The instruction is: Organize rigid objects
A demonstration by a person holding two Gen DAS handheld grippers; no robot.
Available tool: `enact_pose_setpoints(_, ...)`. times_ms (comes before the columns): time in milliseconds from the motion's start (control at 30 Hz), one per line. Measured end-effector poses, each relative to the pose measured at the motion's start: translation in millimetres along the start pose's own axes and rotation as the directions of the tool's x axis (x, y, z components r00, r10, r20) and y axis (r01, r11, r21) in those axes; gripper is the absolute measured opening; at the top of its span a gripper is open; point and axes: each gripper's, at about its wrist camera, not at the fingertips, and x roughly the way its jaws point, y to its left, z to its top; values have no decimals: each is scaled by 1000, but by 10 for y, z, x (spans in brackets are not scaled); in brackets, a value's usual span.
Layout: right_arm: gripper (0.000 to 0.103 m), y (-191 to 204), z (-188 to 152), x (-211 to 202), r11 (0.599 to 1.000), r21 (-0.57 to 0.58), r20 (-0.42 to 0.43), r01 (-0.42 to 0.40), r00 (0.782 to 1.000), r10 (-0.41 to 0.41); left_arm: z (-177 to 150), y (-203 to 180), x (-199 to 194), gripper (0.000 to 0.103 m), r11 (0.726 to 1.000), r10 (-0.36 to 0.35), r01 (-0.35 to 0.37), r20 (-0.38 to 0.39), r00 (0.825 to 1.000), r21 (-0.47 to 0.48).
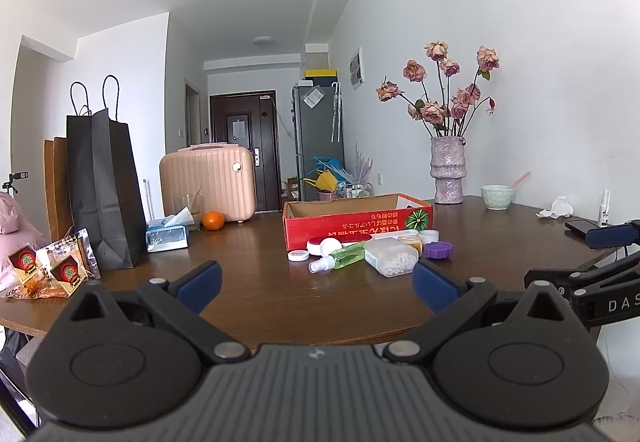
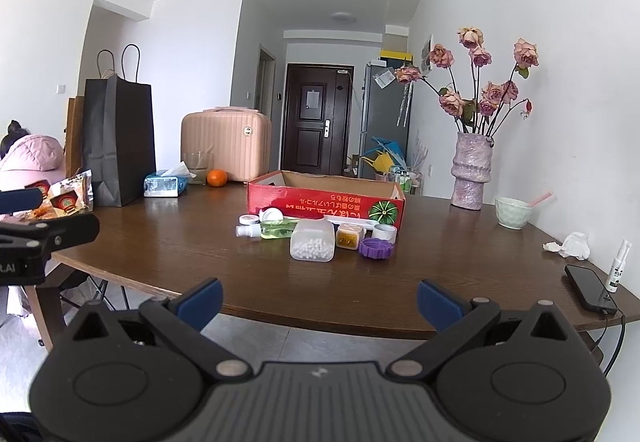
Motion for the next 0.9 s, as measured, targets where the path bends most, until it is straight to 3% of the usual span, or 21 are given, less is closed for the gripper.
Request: enact_pose_setpoints(900, 103, 2, -16, 20, 1000, 5, -6, 6, 1000, -6, 9, 4, -33, 103, 1000, 2, -2, 8, 1000, 16)
